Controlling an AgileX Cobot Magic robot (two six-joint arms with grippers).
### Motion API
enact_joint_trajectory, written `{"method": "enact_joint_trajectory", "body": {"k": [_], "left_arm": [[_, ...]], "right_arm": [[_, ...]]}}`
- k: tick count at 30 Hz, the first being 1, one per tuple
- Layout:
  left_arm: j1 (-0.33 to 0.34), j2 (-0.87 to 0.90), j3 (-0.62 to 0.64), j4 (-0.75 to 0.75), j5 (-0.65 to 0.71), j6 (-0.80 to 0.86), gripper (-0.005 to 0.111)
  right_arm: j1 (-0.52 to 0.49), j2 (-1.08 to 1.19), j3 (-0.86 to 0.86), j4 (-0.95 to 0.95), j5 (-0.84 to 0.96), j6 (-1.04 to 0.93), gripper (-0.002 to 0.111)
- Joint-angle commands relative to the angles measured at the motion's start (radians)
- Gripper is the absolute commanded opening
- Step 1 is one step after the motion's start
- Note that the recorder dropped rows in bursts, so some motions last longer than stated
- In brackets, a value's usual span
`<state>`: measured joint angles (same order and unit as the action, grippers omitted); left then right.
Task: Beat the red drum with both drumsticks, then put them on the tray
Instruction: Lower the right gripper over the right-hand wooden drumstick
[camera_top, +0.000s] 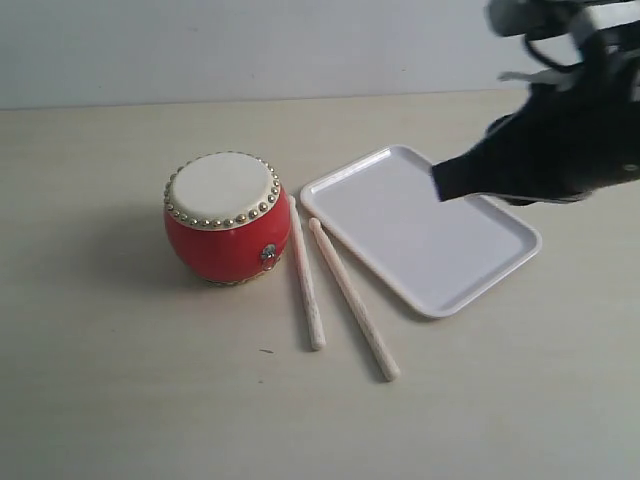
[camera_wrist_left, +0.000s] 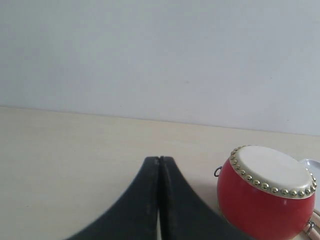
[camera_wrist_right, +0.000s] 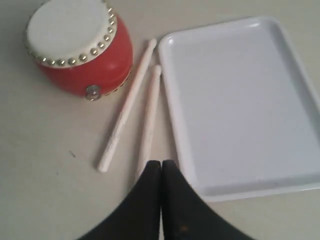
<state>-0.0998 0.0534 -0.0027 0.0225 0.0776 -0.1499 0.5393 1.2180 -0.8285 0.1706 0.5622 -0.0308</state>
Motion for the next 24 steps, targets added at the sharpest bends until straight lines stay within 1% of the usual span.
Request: {"method": "enact_joint_trajectory", "body": {"k": [1,3,5,8,11,14,18,21,24], "left_arm": [[0.002,-0.008,0.003,0.002,-0.002,-0.003,0.000],[0.002,-0.008,0.003,0.002,-0.002,-0.003,0.000],[0.002,-0.008,0.003,0.002,-0.002,-0.003,0.000],[0.002,-0.008,0.003,0.002,-0.002,-0.005,0.000],[0.002,-0.008,0.003,0.002,-0.002,-0.005,0.000],[0.002,-0.008,0.003,0.002,-0.002,-0.005,0.000],[0.002,-0.008,0.003,0.002,-0.002,-0.003,0.000],[0.002,-0.008,0.003,0.002,-0.002,-0.003,0.000],[0.002,-0.008,0.003,0.002,-0.002,-0.003,0.000]], "right_arm": [[0.116,0.249,-0.178,-0.108,0.166,0.100,0.000],[0.169,0.376,-0.297,-0.171,0.282,0.153,0.000],[0.206,0.454,-0.371,-0.179,0.323,0.167,0.000],[0.248,0.541,-0.456,-0.171,0.329,0.167,0.000],[0.262,0.609,-0.514,-0.140,0.329,0.167,0.000],[0.262,0.656,-0.536,-0.074,0.321,0.163,0.000],[0.262,0.682,-0.536,-0.083,0.339,0.163,0.000],[0.262,0.707,-0.536,-0.110,0.355,0.218,0.000],[0.262,0.736,-0.536,-0.110,0.347,0.238,0.005]]}}
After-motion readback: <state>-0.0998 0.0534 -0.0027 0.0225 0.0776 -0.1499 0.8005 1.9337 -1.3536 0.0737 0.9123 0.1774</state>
